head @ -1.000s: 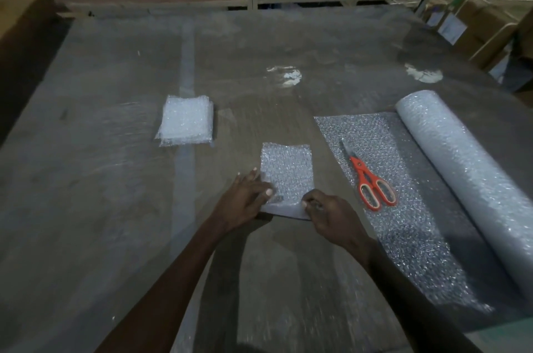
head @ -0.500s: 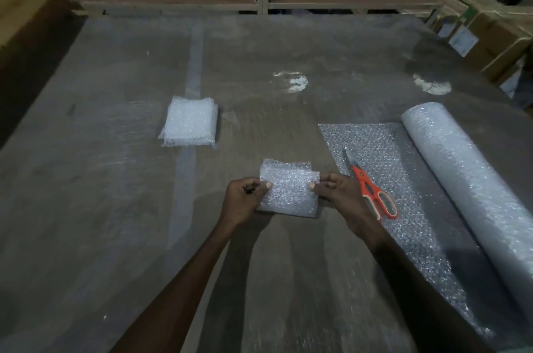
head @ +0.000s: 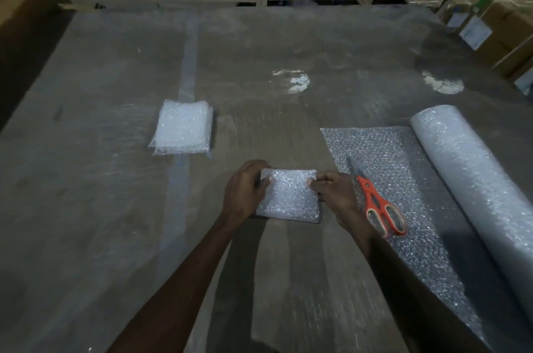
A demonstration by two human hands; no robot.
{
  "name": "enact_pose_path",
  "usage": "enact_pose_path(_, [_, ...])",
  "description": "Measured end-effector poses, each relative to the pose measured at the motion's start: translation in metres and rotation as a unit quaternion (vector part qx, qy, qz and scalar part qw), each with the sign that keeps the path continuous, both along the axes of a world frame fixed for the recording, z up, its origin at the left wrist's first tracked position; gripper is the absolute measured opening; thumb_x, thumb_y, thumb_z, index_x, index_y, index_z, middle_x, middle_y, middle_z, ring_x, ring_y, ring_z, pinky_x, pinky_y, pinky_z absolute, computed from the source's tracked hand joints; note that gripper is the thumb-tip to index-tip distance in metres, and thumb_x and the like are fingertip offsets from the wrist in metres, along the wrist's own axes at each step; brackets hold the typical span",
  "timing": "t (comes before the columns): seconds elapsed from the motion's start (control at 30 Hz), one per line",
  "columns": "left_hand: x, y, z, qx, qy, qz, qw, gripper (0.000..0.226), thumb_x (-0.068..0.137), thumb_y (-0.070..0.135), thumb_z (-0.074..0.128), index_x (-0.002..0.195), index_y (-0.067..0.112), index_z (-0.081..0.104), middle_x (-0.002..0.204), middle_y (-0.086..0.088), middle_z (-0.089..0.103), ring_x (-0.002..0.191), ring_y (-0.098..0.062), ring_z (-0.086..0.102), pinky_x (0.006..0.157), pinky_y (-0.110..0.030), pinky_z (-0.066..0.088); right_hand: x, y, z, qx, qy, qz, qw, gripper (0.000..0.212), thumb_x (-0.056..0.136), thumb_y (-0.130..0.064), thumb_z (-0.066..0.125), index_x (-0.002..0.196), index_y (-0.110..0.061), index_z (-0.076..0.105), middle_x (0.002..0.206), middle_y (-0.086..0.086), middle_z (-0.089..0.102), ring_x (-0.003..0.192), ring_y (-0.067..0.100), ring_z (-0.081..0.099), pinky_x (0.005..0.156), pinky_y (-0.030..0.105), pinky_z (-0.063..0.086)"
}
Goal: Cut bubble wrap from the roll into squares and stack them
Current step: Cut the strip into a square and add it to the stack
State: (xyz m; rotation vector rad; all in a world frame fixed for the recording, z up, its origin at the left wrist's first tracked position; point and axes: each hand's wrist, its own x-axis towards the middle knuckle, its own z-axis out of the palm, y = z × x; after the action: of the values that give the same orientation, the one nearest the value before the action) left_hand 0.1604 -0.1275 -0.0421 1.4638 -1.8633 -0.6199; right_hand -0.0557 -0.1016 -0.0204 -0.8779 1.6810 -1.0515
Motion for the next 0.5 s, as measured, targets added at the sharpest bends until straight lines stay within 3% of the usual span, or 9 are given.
enact_pose_path(0.2, [-0.009, -0.019, 0.0, -0.047, -0.137, -0.137, 0.98, 0.028, 0.091, 0.019, 0.062, 0.115, 0.014, 0.074, 0.123, -0.004, 0.07, 0.109, -0.024, 0.066, 0.09, -0.031, 0.05, -0.004, -0.003, -0.01, 0.007, 0.039, 0.015, 0.999, 0.017, 0.083, -0.004, 0.081, 0.08, -0.016, 0.07, 0.071, 0.001, 0.07, 0.064, 0.011, 0.063, 0.061, 0.029, 0.053])
enact_pose_path(0.33, [-0.01, -0.021, -0.003, -0.07, -0.181, -0.155, 0.969, 0.021, 0.089, 0.018, 0.066, 0.108, 0.019, 0.077, 0.118, -0.002, 0.072, 0.107, -0.023, 0.066, 0.089, -0.032, 0.05, -0.006, 0.001, -0.004, -0.001, 0.031, 0.01, 0.999, 0.012, 0.083, -0.005, 0.081, 0.086, -0.01, 0.071, 0.072, 0.003, 0.069, 0.063, 0.011, 0.062, 0.058, 0.025, 0.053])
enact_pose_path(0.5, [-0.005, -0.006, 0.0, -0.108, -0.201, -0.116, 0.967, 0.028, 0.086, 0.034, 0.057, 0.098, 0.018, 0.077, 0.099, -0.003, 0.073, 0.094, -0.028, 0.063, 0.081, -0.034, 0.049, -0.012, 0.028, -0.005, -0.057, 0.077, -0.07, 0.993, 0.013, 0.082, -0.012, 0.083, 0.085, -0.018, 0.072, 0.078, -0.002, 0.073, 0.068, 0.009, 0.066, 0.062, 0.02, 0.051])
